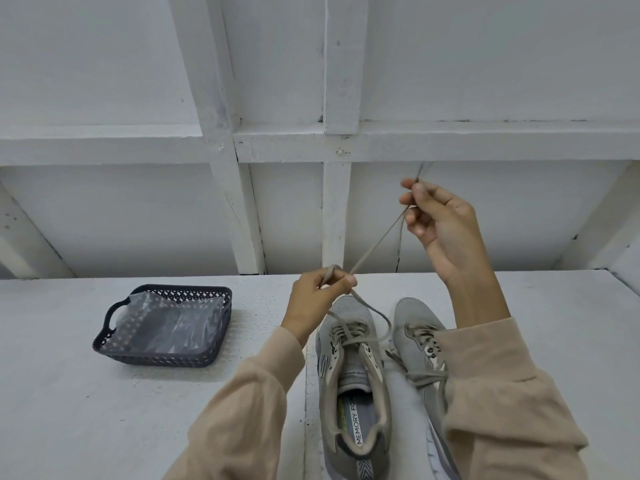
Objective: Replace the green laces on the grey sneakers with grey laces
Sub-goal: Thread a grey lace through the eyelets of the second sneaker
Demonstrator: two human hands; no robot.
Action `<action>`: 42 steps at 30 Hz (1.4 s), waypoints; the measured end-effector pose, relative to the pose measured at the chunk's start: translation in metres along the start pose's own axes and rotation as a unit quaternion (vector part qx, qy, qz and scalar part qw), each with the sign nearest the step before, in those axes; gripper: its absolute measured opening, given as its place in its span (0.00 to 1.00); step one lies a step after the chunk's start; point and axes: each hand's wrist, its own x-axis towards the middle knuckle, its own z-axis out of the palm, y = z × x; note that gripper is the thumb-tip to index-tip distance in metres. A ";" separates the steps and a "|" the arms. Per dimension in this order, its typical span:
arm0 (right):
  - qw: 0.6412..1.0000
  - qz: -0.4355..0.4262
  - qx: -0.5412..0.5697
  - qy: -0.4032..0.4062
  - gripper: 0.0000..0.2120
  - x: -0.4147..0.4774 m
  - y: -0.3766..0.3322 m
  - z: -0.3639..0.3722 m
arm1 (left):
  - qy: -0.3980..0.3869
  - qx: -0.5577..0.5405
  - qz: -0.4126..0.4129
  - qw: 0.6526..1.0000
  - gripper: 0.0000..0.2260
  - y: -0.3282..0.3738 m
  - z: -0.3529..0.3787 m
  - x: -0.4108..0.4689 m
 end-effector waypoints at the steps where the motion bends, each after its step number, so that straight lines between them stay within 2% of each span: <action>1: 1.000 0.001 -0.007 -0.005 0.07 -0.003 0.003 -0.001 | 0.005 0.004 -0.008 1.000 0.08 -0.004 -0.001 0.000; 10: 0.992 0.077 -0.071 -0.071 0.07 -0.038 0.033 -0.016 | 0.053 0.015 -0.093 0.994 0.07 -0.029 -0.013 0.005; 13: 0.988 0.096 -0.094 -0.076 0.09 -0.048 0.037 -0.020 | 0.046 0.011 -0.120 0.992 0.05 -0.035 -0.013 0.004; 16: 0.977 0.095 -0.165 -0.093 0.07 -0.055 0.040 -0.024 | 0.021 0.006 -0.130 0.991 0.02 -0.038 -0.012 0.000; 19: 0.940 0.105 -0.298 -0.126 0.05 -0.061 0.053 -0.033 | 0.027 -0.021 -0.130 0.991 0.07 -0.037 -0.012 -0.003; 22: 0.869 0.132 -0.444 -0.176 0.05 -0.066 0.071 -0.043 | 0.020 -0.038 -0.090 0.995 0.05 -0.033 -0.015 -0.010; 24: 0.844 0.144 -0.477 -0.200 0.09 -0.068 0.077 -0.047 | -0.031 0.009 -0.053 0.998 0.01 -0.031 -0.017 -0.016; 27: 0.812 0.137 -0.524 -0.219 0.10 -0.070 0.079 -0.047 | -0.131 0.126 -0.034 0.983 0.06 -0.032 -0.017 -0.023; 29: 0.802 0.140 -0.533 -0.229 0.07 -0.070 0.077 -0.046 | -0.161 0.223 -0.046 0.960 0.07 -0.034 -0.015 -0.024; 33: 0.799 0.146 -0.530 -0.243 0.05 -0.069 0.075 -0.048 | -0.144 0.345 -0.043 0.927 0.05 -0.033 -0.005 -0.028; 36: 0.795 0.151 -0.532 -0.248 0.06 -0.068 0.076 -0.050 | -0.140 0.309 -0.044 0.940 0.03 -0.035 -0.003 -0.028; 39: 0.786 0.147 -0.543 -0.254 0.05 -0.067 0.075 -0.048 | -0.161 0.247 -0.039 0.955 0.07 -0.040 -0.002 -0.028; 42: 0.770 0.139 -0.561 -0.270 0.09 -0.067 0.075 -0.043 | -0.155 0.220 -0.026 0.963 0.06 -0.043 -0.001 -0.028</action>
